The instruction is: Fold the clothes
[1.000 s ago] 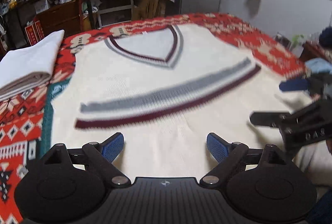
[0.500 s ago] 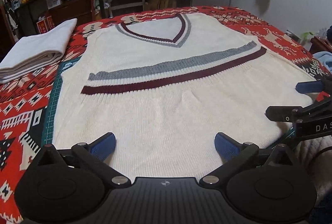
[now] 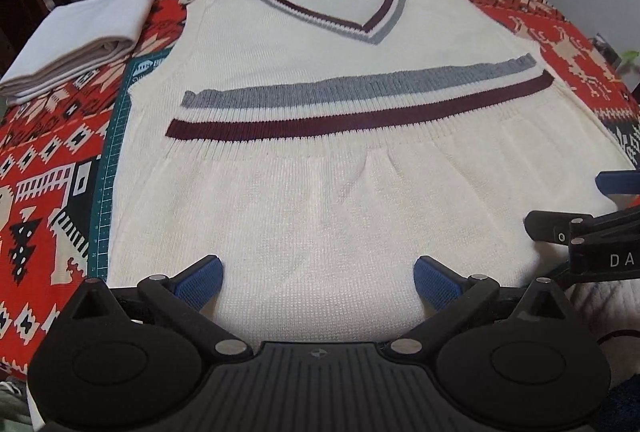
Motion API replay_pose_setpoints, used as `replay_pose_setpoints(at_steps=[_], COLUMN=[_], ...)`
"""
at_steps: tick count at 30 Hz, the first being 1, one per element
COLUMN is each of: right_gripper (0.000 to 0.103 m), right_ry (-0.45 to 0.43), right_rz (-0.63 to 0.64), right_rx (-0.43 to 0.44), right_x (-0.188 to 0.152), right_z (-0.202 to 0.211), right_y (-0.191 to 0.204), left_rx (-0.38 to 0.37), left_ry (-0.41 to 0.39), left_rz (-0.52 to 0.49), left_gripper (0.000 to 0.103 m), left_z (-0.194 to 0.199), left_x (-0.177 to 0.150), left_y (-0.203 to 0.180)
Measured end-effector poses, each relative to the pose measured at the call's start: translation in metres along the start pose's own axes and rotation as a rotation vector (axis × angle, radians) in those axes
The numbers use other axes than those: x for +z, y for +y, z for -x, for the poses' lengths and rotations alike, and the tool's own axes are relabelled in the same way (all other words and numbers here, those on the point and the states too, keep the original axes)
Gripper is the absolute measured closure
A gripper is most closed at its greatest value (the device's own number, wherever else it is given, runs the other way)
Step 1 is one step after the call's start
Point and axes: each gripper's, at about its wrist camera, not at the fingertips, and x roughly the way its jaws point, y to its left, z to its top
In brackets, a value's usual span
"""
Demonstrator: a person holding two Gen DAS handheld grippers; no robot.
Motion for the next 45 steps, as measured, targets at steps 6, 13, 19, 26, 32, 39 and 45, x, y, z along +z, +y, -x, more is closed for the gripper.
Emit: replay_pose_setpoints(at_steps=[6, 13, 19, 26, 32, 39, 45], right_gripper=[0.000, 0.000, 0.000, 0.000, 0.001, 0.032, 0.084], right_ry=[0.058, 0.038, -0.005, -0.023, -0.074, -0.173, -0.166], right_rz=[-0.033, -0.089, -0.093, -0.086, -0.026, -0.041, -0.075], right_rx=[-0.022, -0.054, -0.075, -0.082, -0.074, -0.056, -0.032], right_x=[0.010, 0.012, 0.005, 0.002, -0.002, -0.008, -0.027], right_z=[-0.004, -0.005, -0.001, -0.001, 0.001, 0.027, 0.028], right_y=[0.003, 0.005, 0.009, 0.010, 0.010, 0.002, -0.017], left_rx=[0.011, 0.015, 0.027, 0.034, 0.031, 0.031, 0.030], left_ry=[0.052, 0.051, 0.034, 0.028, 0.016, 0.014, 0.004], left_rz=[0.016, 0.033, 0.060, 0.060, 0.050, 0.045, 0.039], left_gripper=[0.000, 0.000, 0.000, 0.000, 0.000, 0.000, 0.000], left_z=[-0.003, -0.003, -0.003, -0.004, -0.003, -0.003, -0.003], left_x=[0.008, 0.009, 0.009, 0.008, 0.006, 0.006, 0.005], left_y=[-0.001, 0.000, -0.001, -0.003, -0.003, -0.003, -0.004])
